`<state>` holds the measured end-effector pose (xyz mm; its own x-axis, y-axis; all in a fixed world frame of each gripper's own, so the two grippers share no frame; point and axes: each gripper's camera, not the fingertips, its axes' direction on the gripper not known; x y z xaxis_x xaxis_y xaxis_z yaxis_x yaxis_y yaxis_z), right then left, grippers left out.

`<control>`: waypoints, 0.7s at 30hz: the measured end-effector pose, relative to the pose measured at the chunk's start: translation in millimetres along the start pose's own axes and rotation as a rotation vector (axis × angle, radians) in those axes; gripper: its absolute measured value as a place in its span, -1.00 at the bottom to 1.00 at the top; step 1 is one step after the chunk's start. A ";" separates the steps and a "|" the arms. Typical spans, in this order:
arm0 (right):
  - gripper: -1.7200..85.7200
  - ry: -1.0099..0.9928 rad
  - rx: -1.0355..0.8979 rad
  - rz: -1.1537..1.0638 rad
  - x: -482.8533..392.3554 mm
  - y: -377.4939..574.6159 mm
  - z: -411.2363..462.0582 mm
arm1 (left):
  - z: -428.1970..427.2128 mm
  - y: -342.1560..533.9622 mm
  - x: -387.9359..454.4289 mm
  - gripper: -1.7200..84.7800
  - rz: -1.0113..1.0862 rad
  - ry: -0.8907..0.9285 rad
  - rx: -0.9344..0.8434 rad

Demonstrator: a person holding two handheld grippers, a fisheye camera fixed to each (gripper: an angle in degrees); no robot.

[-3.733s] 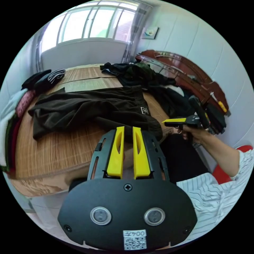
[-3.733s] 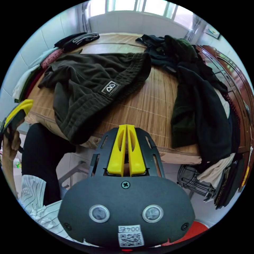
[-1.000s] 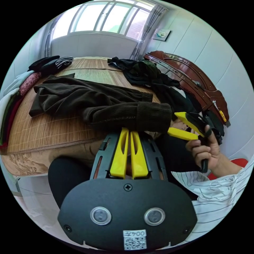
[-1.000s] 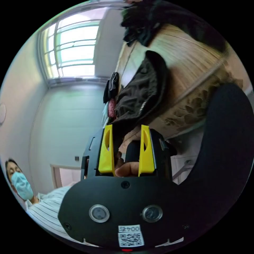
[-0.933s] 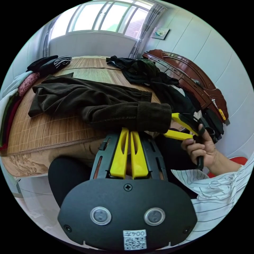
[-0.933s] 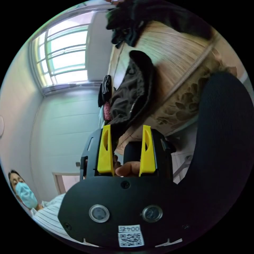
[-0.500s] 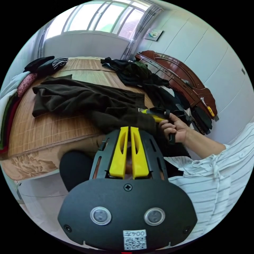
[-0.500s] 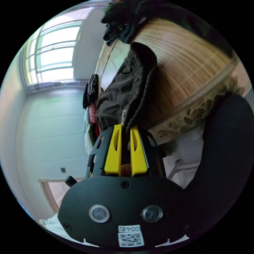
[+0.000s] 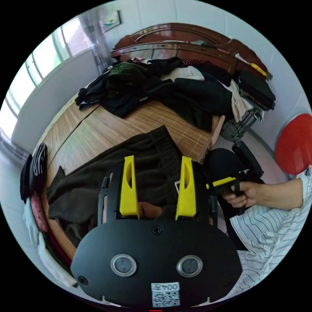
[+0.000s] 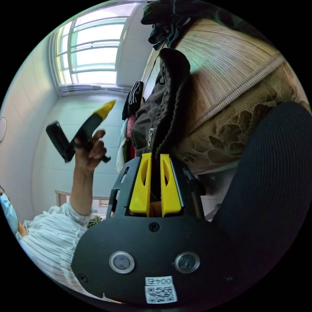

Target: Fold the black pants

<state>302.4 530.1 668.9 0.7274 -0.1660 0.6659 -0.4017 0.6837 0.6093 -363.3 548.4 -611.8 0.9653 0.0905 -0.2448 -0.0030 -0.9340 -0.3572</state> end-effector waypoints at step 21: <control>-0.84 0.069 -0.039 -0.150 28.5 58.2 71.4 | 252.1 -172.9 107.6 -0.64 0.275 -0.205 -0.384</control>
<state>260.0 514.4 754.1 0.8145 -0.2206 0.5366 -0.2643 0.6823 0.6817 -324.7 806.8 -803.7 0.8714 -0.1461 -0.4684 -0.1162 -0.9889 0.0922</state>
